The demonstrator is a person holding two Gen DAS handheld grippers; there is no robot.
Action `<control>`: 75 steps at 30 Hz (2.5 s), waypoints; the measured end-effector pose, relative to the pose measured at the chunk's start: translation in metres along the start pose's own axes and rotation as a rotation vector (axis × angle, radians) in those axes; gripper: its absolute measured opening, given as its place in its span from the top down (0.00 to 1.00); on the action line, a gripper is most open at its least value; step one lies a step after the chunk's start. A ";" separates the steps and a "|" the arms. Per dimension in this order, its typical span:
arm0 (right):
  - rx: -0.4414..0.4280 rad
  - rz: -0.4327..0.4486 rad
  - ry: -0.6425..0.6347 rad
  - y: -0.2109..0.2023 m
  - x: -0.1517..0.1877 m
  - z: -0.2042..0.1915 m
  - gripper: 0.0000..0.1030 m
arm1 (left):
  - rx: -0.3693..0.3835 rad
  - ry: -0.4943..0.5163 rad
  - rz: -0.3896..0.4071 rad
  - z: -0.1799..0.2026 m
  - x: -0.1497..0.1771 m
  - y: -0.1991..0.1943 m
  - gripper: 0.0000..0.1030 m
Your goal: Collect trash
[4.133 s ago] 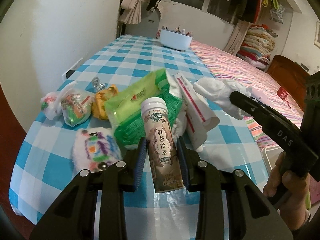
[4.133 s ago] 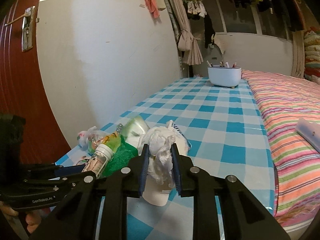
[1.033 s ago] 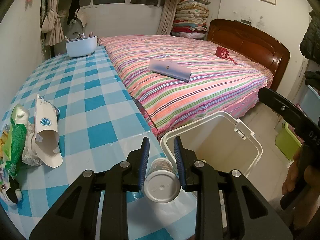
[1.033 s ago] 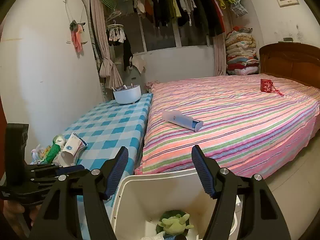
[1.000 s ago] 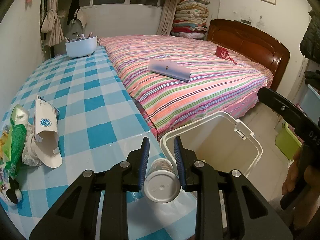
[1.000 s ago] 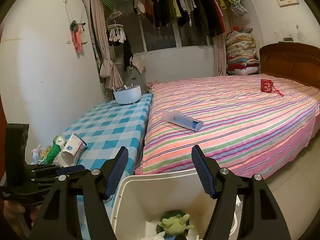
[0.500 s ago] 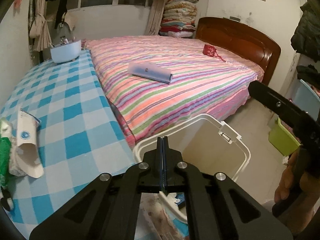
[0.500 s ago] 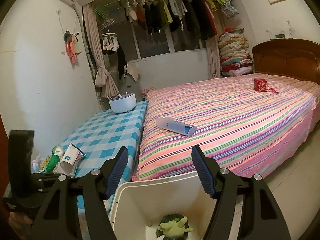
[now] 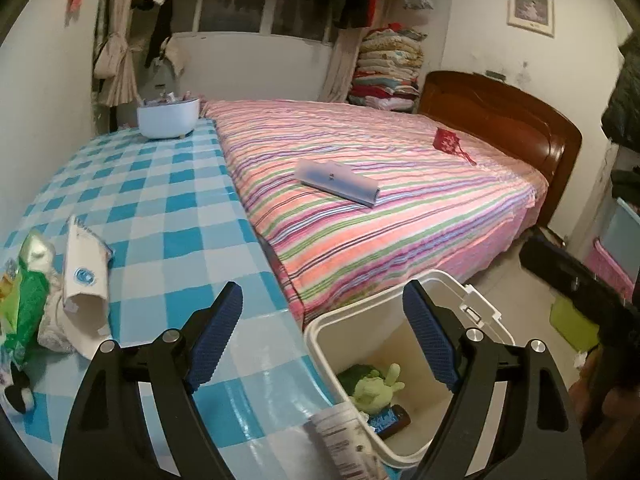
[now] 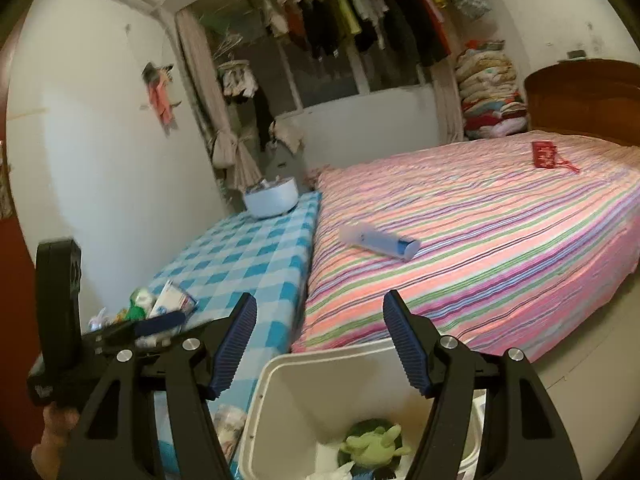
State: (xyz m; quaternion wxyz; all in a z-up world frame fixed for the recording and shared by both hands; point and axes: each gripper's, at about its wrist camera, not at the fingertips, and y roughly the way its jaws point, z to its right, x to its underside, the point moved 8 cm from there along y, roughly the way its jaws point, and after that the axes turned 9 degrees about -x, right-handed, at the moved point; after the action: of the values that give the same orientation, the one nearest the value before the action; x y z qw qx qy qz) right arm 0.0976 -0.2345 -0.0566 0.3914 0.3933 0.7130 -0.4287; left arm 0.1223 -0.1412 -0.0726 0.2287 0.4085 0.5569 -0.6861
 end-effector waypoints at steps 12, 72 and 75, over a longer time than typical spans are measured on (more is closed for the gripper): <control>-0.008 -0.009 -0.023 0.002 0.001 -0.009 0.38 | 0.063 0.076 -0.183 0.005 0.054 -0.009 0.47; 0.000 0.136 0.053 -0.030 -0.015 0.006 0.38 | 0.071 0.183 -0.325 0.063 0.079 0.032 0.72; 0.003 0.144 0.062 -0.033 -0.016 0.010 0.38 | 0.049 0.205 -0.320 0.071 0.076 0.037 0.69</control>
State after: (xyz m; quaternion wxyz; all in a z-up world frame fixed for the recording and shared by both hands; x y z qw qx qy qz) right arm 0.0761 -0.2582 -0.0354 0.3984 0.4570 0.6941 -0.3881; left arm 0.0870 -0.2080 -0.1526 0.0490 0.3878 0.6182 -0.6819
